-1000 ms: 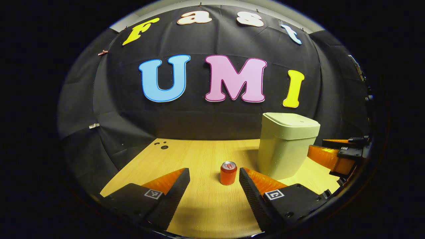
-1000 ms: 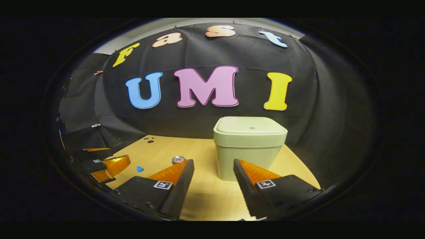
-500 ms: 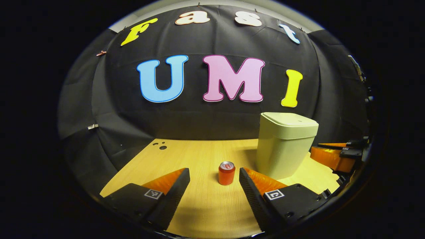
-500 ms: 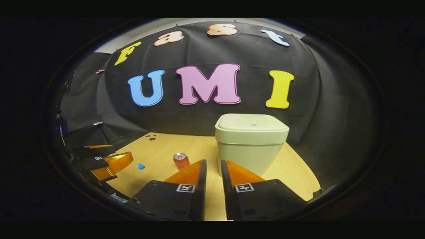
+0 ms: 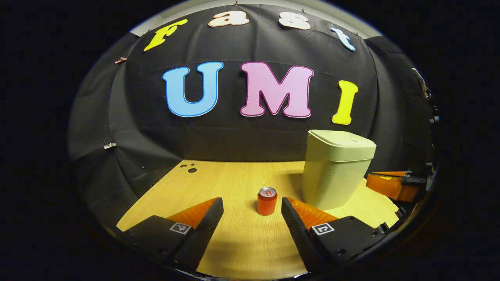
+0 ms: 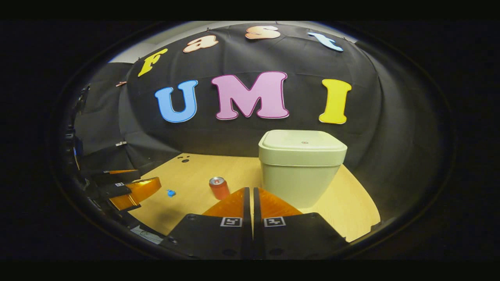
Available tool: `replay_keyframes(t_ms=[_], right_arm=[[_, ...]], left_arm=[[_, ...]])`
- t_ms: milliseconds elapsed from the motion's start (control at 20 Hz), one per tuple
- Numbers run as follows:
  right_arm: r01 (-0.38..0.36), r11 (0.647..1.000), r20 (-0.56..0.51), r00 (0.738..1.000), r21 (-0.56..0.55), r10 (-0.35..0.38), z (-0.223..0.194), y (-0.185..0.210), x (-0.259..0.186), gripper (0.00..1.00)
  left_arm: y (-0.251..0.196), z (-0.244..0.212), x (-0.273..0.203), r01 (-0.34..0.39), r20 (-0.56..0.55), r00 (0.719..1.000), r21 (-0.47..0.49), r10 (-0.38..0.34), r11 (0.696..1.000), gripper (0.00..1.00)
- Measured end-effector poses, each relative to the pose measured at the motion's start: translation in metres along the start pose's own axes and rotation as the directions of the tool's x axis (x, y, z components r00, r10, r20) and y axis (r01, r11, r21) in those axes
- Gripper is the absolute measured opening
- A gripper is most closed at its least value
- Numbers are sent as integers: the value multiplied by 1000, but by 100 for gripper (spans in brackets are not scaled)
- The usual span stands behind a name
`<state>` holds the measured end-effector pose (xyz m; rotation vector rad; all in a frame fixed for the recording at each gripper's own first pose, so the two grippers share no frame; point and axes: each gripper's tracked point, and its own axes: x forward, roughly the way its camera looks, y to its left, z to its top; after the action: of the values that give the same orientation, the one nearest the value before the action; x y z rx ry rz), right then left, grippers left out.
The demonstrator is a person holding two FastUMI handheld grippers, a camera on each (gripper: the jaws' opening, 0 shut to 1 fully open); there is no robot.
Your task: Press the lid of the desktop garbage bin to open it, pick up the crumpled paper on the desktop and throw it into the bin, then pick up the pop can on the desktop and drop it into the bin, and finally close the garbage bin lid.
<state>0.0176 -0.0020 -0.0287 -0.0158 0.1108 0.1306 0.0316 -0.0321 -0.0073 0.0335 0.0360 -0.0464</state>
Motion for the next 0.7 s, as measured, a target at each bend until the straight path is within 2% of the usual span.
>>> replay_keyframes(t_ms=[50,150,300,350,400,500,550,600,700], right_arm=[[-34,999,-9,999,21,34,-3,6,-2,5],[-49,998,-30,998,29,50,-6,8,-1,5],[-31,999,-20,999,6,31,0,1,2,5],[-27,1000,-23,999,13,28,-1,0,3,0],[-24,999,-29,999,22,24,0,-1,5,5],[-22,1000,-25,999,19,22,7,0,6,5],[-18,1000,-22,1000,11,18,10,-1,8,0],[-13,1000,-19,1000,2,13,14,-2,9,5],[2,1000,-12,1000,-13,-2,25,-7,11,5]], left_arm=[[-1,0,-1,0,-2,1000,0,0,1000,95],[0,-1,-1,-2,-4,1000,2,2,1000,96],[1,-3,-2,-7,-9,1000,0,7,1000,96],[1,-4,-3,-8,-12,1000,0,8,1000,96],[1,-4,-3,-8,-15,1000,0,8,1000,96],[0,-6,-4,-7,-20,1000,1,7,1000,96],[0,-6,-4,-5,-21,1000,2,5,1000,96],[1,-6,-3,-5,-22,1000,4,5,1000,96],[2,-6,-1,-8,-27,1000,6,8,1000,96]])
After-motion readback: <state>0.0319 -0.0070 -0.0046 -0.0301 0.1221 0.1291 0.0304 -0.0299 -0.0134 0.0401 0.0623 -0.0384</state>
